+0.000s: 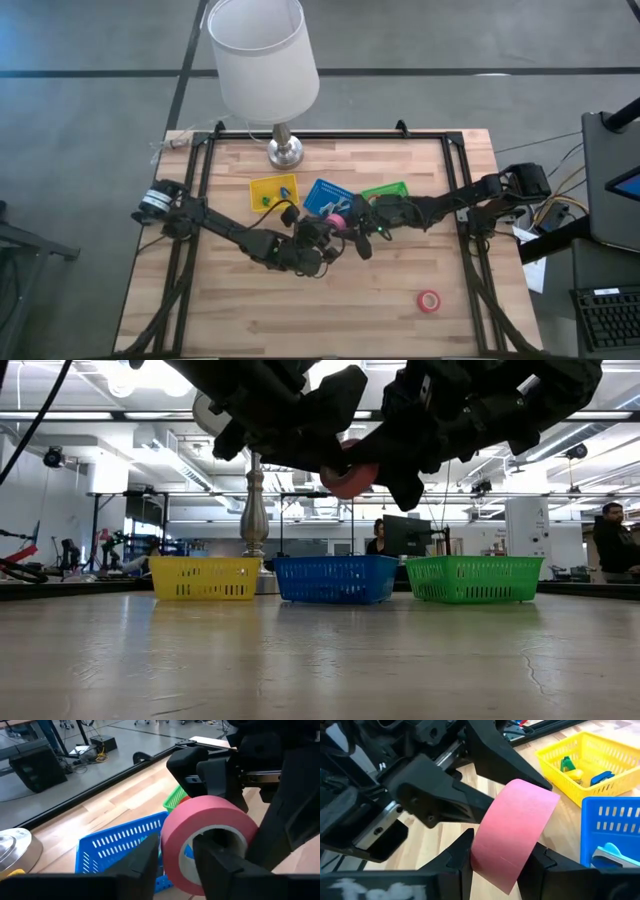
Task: Pick and place Stapler, Stapler remover, tape
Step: Put the pink tape into the green bin
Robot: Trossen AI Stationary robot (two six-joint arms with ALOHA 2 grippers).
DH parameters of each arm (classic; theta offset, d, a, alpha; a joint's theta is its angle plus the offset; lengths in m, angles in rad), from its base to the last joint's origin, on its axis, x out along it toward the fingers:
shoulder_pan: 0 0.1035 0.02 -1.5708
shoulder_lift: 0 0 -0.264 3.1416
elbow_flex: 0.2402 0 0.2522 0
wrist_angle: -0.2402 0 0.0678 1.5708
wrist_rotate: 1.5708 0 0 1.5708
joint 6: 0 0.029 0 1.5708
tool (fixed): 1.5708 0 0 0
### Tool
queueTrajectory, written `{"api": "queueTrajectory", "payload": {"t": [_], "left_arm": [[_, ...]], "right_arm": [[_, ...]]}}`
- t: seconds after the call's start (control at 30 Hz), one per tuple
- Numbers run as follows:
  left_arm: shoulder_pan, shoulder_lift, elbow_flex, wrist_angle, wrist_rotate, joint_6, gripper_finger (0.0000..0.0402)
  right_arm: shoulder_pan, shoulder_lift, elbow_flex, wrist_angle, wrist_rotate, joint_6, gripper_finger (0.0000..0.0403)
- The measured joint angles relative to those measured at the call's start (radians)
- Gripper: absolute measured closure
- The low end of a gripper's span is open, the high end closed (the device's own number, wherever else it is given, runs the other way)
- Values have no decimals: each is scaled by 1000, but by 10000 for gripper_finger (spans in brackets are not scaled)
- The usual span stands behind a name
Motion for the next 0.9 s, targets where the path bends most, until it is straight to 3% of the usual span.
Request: {"api": "queueTrajectory", "payload": {"t": [0.13,0.27,0.5,0.6,0.9], "left_arm": [[0,0,0,1,1,-6,238],[-2,0,0,-1,20,-24,222],[-2,0,-1,-6,23,-27,222],[-2,0,-1,-8,23,-28,223],[-2,0,-2,-11,56,-53,225]], "right_arm": [[-3,-6,0,-27,1,9,296],[-32,-66,0,-186,9,33,296],[-56,-294,-8,-588,11,30,294],[-45,-395,-31,-707,78,30,295],[-80,-657,-209,-745,129,36,292]]}}
